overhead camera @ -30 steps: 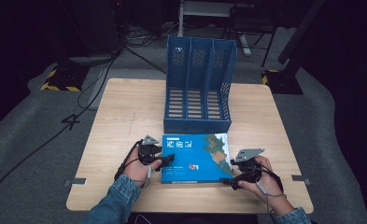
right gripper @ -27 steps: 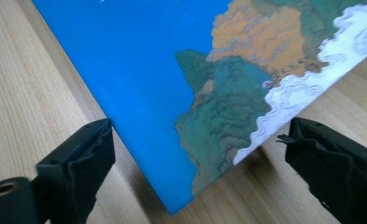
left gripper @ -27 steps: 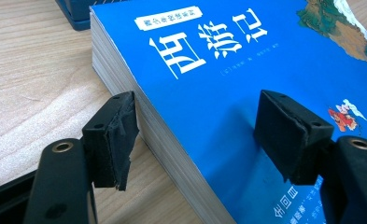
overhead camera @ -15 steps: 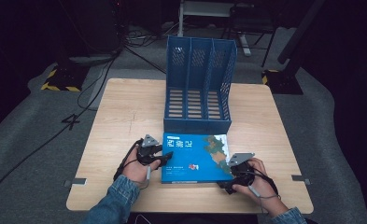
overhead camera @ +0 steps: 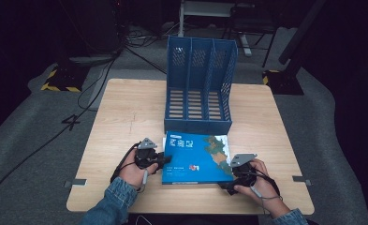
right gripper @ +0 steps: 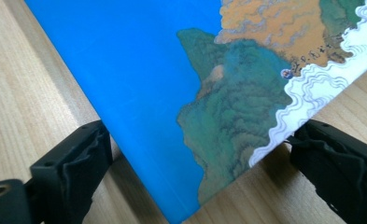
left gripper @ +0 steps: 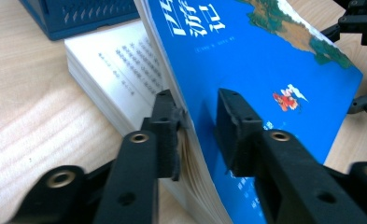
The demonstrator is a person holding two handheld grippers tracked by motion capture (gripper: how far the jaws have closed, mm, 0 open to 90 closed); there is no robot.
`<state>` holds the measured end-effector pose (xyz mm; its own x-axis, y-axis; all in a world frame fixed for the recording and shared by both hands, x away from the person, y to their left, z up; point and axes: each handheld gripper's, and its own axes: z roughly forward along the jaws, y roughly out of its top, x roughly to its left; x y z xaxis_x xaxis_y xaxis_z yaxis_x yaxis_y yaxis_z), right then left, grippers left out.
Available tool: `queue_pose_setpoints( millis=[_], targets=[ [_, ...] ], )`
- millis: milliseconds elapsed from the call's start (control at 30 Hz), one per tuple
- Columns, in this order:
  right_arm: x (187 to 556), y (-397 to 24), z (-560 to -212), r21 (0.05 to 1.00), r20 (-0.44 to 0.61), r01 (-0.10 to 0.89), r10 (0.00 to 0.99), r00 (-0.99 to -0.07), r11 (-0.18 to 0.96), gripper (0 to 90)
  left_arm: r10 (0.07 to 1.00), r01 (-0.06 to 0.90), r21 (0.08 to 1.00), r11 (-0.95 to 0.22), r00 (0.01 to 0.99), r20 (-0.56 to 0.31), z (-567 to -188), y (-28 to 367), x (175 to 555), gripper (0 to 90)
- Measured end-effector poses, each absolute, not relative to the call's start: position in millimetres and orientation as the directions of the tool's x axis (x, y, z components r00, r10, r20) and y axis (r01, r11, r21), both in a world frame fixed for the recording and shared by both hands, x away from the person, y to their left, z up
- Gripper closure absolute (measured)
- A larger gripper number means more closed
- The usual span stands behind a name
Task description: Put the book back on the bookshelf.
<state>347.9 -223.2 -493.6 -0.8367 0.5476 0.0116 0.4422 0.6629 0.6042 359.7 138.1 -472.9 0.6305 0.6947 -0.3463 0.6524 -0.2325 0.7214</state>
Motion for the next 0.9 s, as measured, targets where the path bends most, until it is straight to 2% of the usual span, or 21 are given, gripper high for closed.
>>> queue_pose_setpoints(
  millis=[133, 533, 833, 900],
  targets=[
    [348, -233, -488, 0.614, 0.06, 0.457, 0.54, -0.84, 0.644, 15.1, 0.663, 0.663, 0.716, -0.22, 0.64, -0.388, -465, 141, 360, 83.2],
    [334, -235, -461, 0.694, -0.043, 0.39, 0.575, -0.817, 0.605, 16.0, 0.643, 0.661, 0.71, -0.241, 0.657, -0.393, -443, 133, 360, 84.4],
    [332, -193, -457, 0.758, -0.093, 0.259, 0.491, -0.866, 0.599, 15.7, 0.63, 0.667, 0.703, -0.249, 0.663, -0.406, -435, 113, 367, 84.4],
    [332, -191, -458, 0.759, -0.092, 0.254, 0.485, -0.87, 0.6, 15.7, 0.625, 0.67, 0.7, -0.249, 0.663, -0.412, -434, 109, 369, 84.4]
  ],
)
